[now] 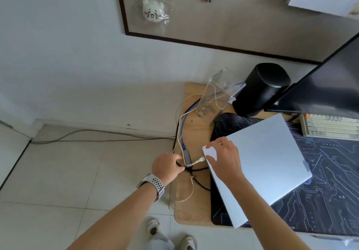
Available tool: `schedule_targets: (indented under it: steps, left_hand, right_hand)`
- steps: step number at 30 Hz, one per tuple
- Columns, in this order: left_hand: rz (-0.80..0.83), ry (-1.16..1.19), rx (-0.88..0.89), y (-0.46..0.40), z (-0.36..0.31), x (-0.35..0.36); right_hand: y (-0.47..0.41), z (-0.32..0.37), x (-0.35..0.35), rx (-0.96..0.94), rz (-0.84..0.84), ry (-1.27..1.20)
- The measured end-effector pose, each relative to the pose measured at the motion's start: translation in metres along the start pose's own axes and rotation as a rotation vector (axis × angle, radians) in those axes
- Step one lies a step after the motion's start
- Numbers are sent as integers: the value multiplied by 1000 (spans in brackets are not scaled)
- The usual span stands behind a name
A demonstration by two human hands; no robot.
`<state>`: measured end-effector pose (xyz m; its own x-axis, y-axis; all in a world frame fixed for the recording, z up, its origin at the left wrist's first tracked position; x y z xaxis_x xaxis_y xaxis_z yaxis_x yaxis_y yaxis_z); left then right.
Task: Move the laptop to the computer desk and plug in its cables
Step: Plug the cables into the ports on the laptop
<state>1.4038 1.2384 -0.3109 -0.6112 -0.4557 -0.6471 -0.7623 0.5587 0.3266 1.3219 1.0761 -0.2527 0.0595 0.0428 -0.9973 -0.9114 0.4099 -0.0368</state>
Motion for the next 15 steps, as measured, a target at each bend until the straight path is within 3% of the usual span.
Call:
schedule_targets:
  steps: [8, 12, 15]
  left_hand:
    - [-22, -146, 24, 7, 1, 21]
    - [-37, -122, 30, 10, 4, 23]
    - [-47, -111, 42, 13, 11, 23]
  right_hand:
    - [38, 6, 16, -1, -59, 30]
    - [49, 20, 20, -27, 2, -33]
    - [54, 28, 33, -33, 166, 15]
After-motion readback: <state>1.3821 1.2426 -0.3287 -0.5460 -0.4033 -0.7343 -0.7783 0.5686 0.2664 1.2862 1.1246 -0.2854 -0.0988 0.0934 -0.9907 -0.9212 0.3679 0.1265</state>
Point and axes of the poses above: each hand's wrist, its own y-axis away from the middle knuckle, its own x-axis out of the palm, z = x × y, the point moved 3 cm from there along -y, towards the middle knuckle, and after that the axes turned 14 degrees about y, right-handed, at the moved point
